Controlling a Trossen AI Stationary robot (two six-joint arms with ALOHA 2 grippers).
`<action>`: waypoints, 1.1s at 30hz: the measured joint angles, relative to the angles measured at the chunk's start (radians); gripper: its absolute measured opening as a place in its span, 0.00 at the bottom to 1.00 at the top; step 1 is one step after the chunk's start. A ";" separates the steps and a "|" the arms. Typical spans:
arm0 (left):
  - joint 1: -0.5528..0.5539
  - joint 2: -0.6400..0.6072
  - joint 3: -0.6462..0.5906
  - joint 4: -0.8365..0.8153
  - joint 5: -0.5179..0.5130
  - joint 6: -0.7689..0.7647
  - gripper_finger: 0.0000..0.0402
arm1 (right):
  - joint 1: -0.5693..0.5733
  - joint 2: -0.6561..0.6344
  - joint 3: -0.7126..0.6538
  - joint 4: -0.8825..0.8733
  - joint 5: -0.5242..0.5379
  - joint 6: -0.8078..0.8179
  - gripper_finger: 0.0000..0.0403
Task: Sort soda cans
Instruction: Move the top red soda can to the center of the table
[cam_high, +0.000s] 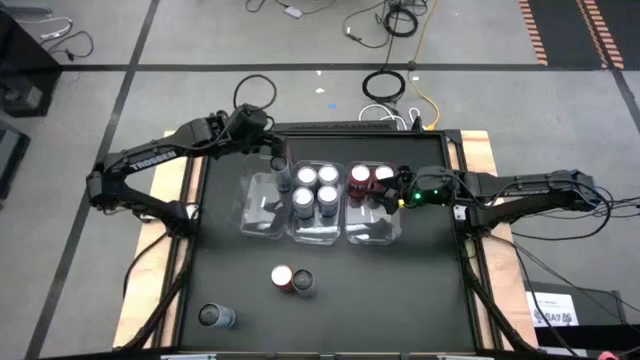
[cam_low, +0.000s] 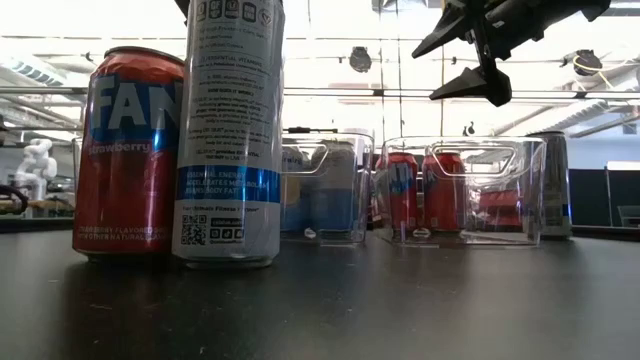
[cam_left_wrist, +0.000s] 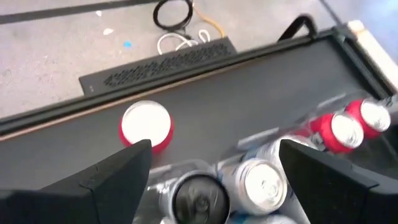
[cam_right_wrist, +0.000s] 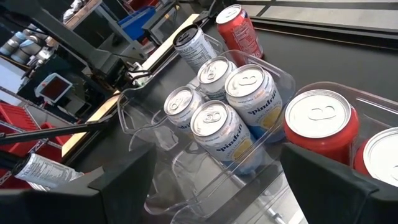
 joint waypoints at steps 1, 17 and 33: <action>0.003 0.000 0.000 0.012 0.000 0.000 0.90 | 0.000 0.000 0.000 0.000 0.000 0.002 0.83; 0.007 0.000 0.001 0.046 -0.051 -0.028 0.90 | 0.000 0.000 0.000 -0.001 0.000 0.011 0.83; -0.001 0.000 0.001 0.040 -0.022 0.052 0.99 | 0.000 0.000 0.000 -0.021 -0.004 -0.012 0.83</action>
